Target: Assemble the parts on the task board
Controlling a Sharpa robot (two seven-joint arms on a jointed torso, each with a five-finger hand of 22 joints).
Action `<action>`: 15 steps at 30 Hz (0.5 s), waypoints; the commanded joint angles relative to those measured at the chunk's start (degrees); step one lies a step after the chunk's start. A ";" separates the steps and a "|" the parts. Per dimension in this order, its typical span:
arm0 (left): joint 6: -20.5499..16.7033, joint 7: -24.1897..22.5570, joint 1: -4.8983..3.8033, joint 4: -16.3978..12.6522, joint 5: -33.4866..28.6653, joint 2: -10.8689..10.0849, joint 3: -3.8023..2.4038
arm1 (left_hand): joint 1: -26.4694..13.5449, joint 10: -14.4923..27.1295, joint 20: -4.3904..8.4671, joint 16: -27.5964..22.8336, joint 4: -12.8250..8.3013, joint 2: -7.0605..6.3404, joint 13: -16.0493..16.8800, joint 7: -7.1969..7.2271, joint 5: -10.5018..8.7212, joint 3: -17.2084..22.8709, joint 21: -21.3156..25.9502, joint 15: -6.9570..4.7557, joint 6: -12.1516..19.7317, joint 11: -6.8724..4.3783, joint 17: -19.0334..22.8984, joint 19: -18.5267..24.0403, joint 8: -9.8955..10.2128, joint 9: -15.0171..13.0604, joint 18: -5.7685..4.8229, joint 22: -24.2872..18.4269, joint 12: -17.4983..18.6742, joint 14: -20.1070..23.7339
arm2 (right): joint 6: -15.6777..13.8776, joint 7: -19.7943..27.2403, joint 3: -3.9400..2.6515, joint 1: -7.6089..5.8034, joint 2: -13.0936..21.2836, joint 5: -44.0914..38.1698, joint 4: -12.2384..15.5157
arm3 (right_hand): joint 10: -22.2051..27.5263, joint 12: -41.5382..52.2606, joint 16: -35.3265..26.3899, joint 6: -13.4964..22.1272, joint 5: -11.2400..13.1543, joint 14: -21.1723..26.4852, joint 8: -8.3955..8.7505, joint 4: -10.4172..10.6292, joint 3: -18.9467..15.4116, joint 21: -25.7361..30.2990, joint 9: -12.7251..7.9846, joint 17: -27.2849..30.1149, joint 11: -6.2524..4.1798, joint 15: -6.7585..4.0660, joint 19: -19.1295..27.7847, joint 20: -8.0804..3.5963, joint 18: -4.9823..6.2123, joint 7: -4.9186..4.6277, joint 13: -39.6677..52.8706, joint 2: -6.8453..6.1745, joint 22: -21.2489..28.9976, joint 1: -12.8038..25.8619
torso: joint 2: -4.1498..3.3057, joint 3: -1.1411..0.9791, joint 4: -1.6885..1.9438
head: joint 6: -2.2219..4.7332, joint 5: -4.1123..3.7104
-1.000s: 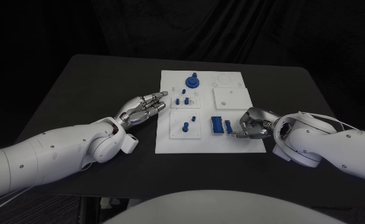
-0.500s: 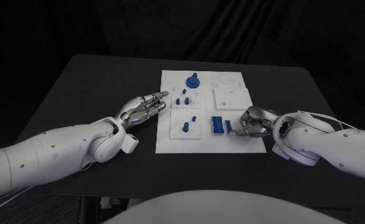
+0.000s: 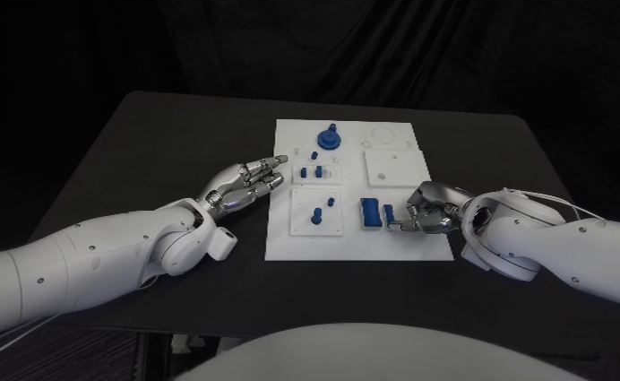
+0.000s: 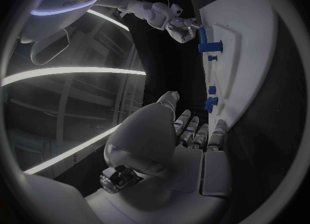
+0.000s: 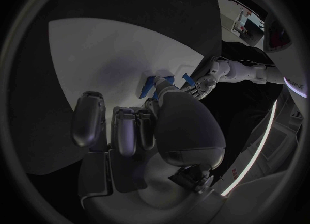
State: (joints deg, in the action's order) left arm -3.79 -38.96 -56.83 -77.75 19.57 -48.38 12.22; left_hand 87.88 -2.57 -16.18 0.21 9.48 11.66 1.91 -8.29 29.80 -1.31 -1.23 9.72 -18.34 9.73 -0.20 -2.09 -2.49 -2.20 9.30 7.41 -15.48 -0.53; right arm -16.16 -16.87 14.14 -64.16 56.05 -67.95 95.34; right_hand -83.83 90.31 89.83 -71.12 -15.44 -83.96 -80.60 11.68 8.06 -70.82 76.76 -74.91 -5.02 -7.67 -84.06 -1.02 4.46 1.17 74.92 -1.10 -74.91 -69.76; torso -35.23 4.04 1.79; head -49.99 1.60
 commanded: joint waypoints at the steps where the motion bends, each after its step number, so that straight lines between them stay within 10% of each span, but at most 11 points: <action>1: 0.78 -3.38 0.14 -0.10 -0.09 0.10 -0.03 | -0.05 -0.07 -0.08 0.08 -0.05 -0.29 0.08 -0.85 0.33 0.37 -0.11 0.10 -0.18 -0.02 -0.01 0.07 -0.23 -0.07 0.97 -0.05 -0.19 0.03 | 1.67 -1.07 -0.02 0.22 -0.19 -0.42 -0.33 | -6.17 -0.31 0.17 -1.15 -0.32 -6.04 -0.16 -0.34 0.06 0.00 7.23 -15.09 -0.39 -0.48 -0.56 -0.51 -0.58 0.81 15.08 0.53 -9.98 -1.56 | 0.03 0.03 -0.02 | -0.01 0.04; 15: 0.80 -3.35 0.15 -0.12 -0.09 0.11 -0.03 | -0.05 -0.07 -0.08 0.08 -0.05 -0.29 0.08 -0.85 0.33 0.37 -0.11 0.10 -0.18 -0.02 -0.01 0.07 -0.23 -0.07 0.97 -0.05 -0.19 0.03 | 3.75 -1.54 -0.02 0.43 -0.83 -0.42 -1.21 | -6.17 -0.31 0.17 -1.52 -0.34 -6.04 -0.31 -1.38 0.78 0.24 7.38 -15.09 -0.47 -0.55 -0.45 -0.58 -0.53 0.89 15.08 1.06 -9.91 -2.75 | -0.03 -0.01 0.10 | -0.01 0.03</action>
State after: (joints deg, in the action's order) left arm -3.72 -38.96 -56.82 -77.77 19.57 -48.37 12.23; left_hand 87.88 -2.57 -16.18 0.21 9.48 11.66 1.91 -8.29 29.80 -1.31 -1.23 9.72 -18.34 9.73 -0.20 -2.09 -2.49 -2.20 9.31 7.42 -15.48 -0.53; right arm -13.79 -17.19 14.10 -63.93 55.22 -67.99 94.22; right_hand -84.04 90.31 89.83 -71.16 -15.44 -83.96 -80.94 10.56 8.86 -70.82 76.77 -74.91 -5.23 -7.67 -83.86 -1.23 4.47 1.13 74.92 -0.99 -74.90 -70.82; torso -35.21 4.06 1.80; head -49.99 1.71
